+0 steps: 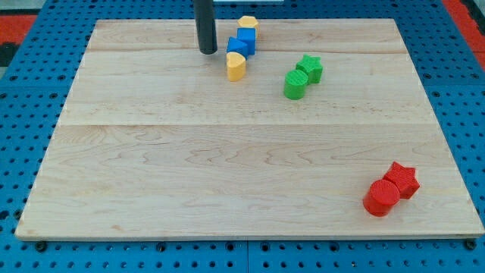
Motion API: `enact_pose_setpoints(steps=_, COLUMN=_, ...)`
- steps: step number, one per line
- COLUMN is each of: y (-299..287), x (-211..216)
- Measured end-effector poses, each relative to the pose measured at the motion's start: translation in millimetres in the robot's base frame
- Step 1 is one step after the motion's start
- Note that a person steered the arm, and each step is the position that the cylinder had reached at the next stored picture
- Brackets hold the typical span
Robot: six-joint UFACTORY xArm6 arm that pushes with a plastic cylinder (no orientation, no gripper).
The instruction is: Make a vertical line out of yellow blocks and blue blocks
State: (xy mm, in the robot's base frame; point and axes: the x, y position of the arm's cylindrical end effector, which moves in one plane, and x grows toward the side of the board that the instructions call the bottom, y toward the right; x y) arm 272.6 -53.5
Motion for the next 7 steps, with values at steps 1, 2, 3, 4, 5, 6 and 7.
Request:
enact_pose_setpoints(steps=1, y=7, x=1)
enact_pose_setpoints(steps=2, y=10, x=1)
enact_pose_setpoints(steps=3, y=19, x=1)
enact_pose_setpoints(steps=4, y=26, x=3)
enact_pose_setpoints(steps=5, y=-3, x=12)
enact_pose_setpoints(steps=6, y=-5, x=35)
enact_pose_setpoints(steps=7, y=-5, x=57)
